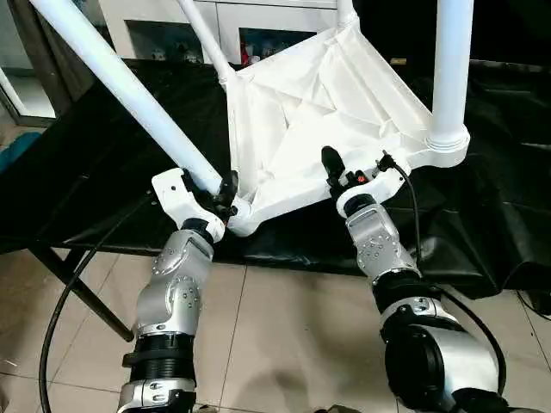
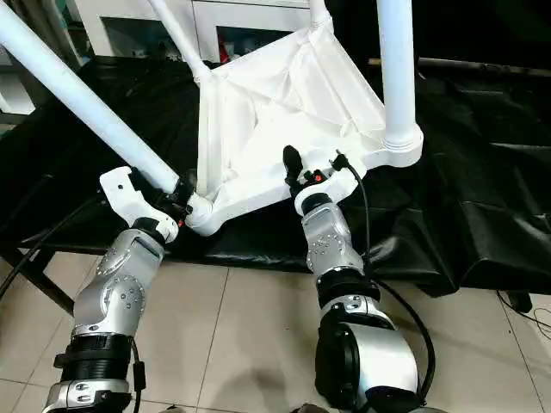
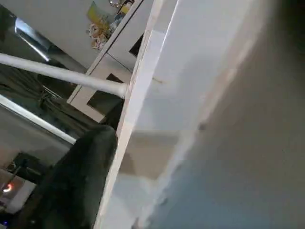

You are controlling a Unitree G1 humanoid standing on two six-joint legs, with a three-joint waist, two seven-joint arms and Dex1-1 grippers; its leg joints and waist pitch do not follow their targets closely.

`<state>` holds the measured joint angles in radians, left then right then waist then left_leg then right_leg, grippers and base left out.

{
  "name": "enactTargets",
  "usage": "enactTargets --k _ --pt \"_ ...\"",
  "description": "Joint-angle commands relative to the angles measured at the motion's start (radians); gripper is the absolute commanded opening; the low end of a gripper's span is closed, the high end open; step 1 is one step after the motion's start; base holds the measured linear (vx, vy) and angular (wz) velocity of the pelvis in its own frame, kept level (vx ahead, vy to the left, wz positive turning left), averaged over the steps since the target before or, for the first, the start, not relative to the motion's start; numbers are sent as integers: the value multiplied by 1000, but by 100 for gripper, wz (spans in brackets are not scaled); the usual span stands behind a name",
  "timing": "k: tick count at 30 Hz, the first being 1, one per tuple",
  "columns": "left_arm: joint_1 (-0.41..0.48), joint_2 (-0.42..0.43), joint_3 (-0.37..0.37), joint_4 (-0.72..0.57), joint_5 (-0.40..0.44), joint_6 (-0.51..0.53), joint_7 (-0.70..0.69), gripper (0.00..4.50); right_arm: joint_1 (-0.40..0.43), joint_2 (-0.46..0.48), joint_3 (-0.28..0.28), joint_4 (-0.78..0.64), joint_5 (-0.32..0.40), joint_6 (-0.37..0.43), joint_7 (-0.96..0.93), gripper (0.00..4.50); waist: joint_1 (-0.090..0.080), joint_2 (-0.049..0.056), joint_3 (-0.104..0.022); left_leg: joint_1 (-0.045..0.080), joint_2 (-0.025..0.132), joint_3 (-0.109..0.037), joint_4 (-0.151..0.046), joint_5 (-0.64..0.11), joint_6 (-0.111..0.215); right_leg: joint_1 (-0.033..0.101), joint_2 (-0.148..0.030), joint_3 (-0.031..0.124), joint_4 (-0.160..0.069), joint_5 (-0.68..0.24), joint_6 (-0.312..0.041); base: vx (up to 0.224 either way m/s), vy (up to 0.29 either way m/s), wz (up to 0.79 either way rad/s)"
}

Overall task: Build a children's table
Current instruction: Flip table

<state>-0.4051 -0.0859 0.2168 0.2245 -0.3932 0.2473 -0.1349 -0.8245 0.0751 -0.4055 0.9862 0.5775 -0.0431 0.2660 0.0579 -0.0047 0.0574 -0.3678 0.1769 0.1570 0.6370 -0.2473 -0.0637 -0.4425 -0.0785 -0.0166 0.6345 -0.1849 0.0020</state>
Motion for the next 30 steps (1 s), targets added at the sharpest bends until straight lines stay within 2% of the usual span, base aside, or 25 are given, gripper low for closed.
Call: enactTargets --k 1,8,9,11,14,16,18,22,26,27,30 --pt "-7 -25 -6 21 -36 12 -20 217 -19 -5 -7 8 -7 -10 -8 327 5 -17 -83 0 25 10 -57 149 215 73 -41 16 -42 55 -313 0 0 0" --pt "-8 -23 -14 24 -24 9 -19 217 -27 -14 -10 27 -19 -29 -8 267 5 -15 -83 0 26 9 -57 146 219 73 -40 15 -42 56 -318 0 0 0" --pt "-8 -23 -14 24 -23 9 -19 252 -28 -14 -10 28 -19 -30 -8 257 5 -14 -83 1 26 10 -56 145 220 72 -40 15 -43 55 -319 0 0 0" --pt "-9 -21 -15 26 -26 14 -25 287 -30 -15 -11 31 -23 -36 -11 251 5 -13 -82 1 26 10 -57 135 218 73 -40 16 -43 47 -319 0 0 0" --pt "-8 -20 -9 22 -36 20 -31 289 -34 -17 -15 31 -25 -52 -17 242 7 -13 -83 2 26 11 -56 132 212 71 -40 16 -42 52 -326 0 0 0" --pt "-8 -17 -6 22 -35 20 -29 321 -36 -21 -14 31 -30 -59 -23 239 7 -13 -83 0 26 10 -56 132 214 72 -39 15 -41 59 -326 0 0 0" --pt "-10 -10 -2 24 -33 22 -27 329 -40 -30 -16 30 -38 -75 -39 238 7 -12 -81 1 26 11 -57 114 209 72 -40 15 -45 37 -322 0 0 0" --pt "-12 -1 3 25 -28 16 -20 365 -56 -57 -33 34 -46 -111 -77 238 10 -9 -80 7 27 13 -60 78 185 67 -37 16 -48 12 -315 0 0 0" --pt "-18 6 21 36 -12 -25 14 397 -81 -103 -42 24 -62 -151 -107 235 23 -8 -80 8 28 16 -62 61 164 67 -35 16 -47 13 -300 0 0 0" --pt "-21 9 36 38 -13 -40 27 406 -95 -128 -45 19 -67 -165 -121 234 26 -12 -80 7 27 17 -62 57 160 67 -35 17 -48 14 -294 0 0 0" --pt "-21 17 60 38 -21 -53 39 411 -110 -159 -41 17 -84 -179 -136 231 28 -12 -81 9 27 22 -62 51 152 66 -33 16 -46 25 -287 0 0 0"
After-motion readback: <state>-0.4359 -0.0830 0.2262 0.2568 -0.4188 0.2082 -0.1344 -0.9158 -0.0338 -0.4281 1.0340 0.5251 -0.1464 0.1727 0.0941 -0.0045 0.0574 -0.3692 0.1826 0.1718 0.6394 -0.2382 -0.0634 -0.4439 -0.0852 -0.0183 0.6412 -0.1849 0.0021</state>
